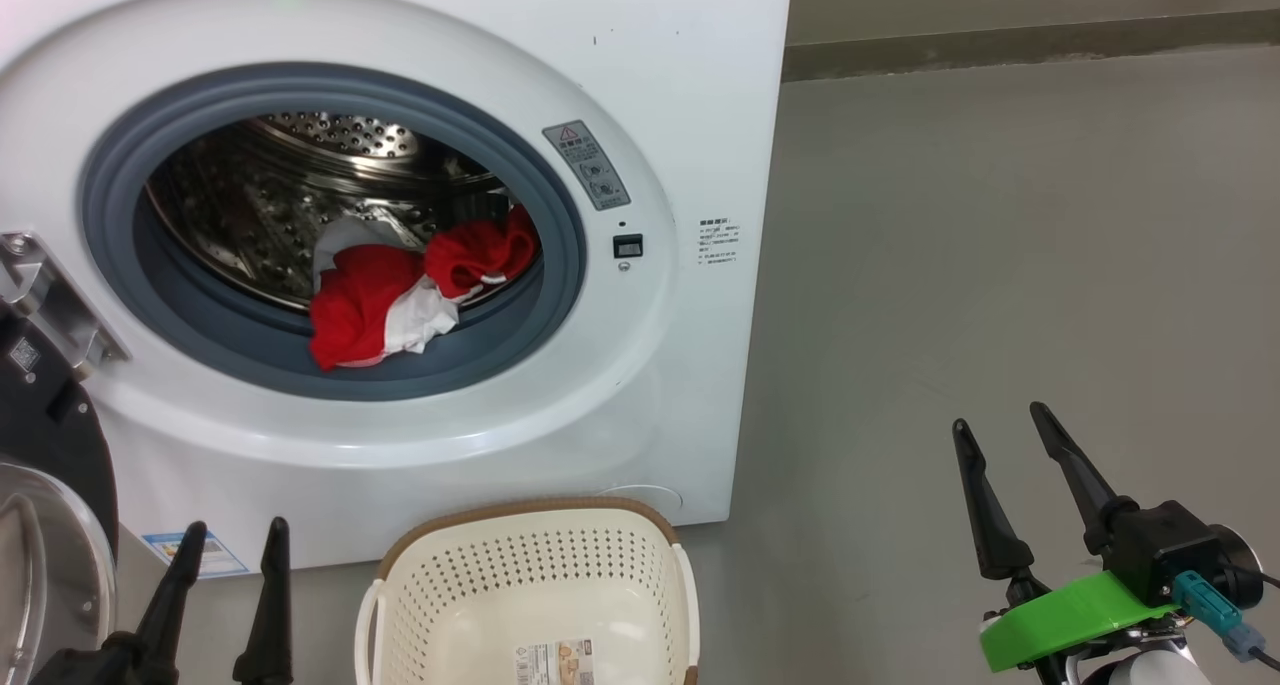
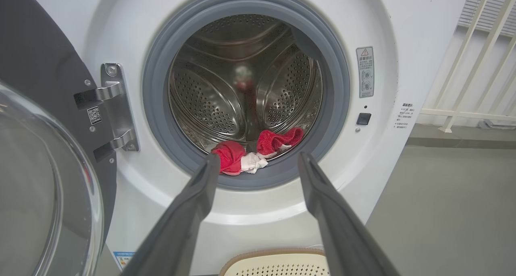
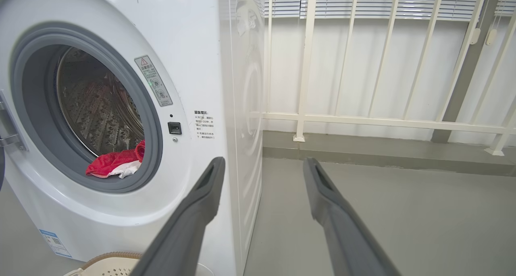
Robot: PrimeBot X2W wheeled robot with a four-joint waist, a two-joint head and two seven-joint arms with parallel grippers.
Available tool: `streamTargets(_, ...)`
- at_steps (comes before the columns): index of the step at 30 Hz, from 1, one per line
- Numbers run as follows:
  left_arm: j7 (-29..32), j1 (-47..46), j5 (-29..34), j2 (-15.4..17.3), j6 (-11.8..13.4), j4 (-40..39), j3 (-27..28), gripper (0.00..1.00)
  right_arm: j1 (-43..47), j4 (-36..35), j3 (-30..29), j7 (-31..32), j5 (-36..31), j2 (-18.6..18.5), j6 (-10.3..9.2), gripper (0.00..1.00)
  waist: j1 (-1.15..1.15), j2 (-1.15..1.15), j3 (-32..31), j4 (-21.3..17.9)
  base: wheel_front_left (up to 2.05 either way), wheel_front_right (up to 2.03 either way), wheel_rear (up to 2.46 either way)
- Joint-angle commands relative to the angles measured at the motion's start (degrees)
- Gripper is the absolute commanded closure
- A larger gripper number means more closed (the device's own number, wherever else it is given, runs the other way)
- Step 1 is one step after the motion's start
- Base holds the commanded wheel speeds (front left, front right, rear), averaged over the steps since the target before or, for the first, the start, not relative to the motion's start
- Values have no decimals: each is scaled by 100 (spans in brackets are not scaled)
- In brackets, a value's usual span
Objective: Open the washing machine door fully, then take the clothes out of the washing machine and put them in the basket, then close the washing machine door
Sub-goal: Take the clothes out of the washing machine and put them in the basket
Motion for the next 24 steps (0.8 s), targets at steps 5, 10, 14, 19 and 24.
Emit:
streamTargets(5, -69, -279, 49, 121, -30, -61, 215, 0, -126, -152, 164, -36, -44, -25, 36, 0, 0, 0, 5, -10, 0, 0, 0)
streamTargets(10, -69, -314, 58, 134, -31, -8, 207, 0, -109, -146, 173, -36, -72, -25, 36, 0, 0, 0, 1, -8, 0, 0, 0)
streamTargets(14, -69, -329, 70, 128, -31, -1, 225, 0, -114, -152, 163, -36, -111, -25, 36, 0, 0, 0, 2, -1, 0, 0, 0)
streamTargets(19, -69, -356, 83, 97, -32, -25, 225, 0, -123, -170, 150, -36, -169, -25, 36, 0, 0, 0, 39, 44, 0, 0, 0)
streamTargets(24, -69, -443, 46, 92, -32, -4, 218, 0, -120, -229, 152, -36, -221, -25, 36, 0, 0, 0, 124, 102, 0, 0, 0)
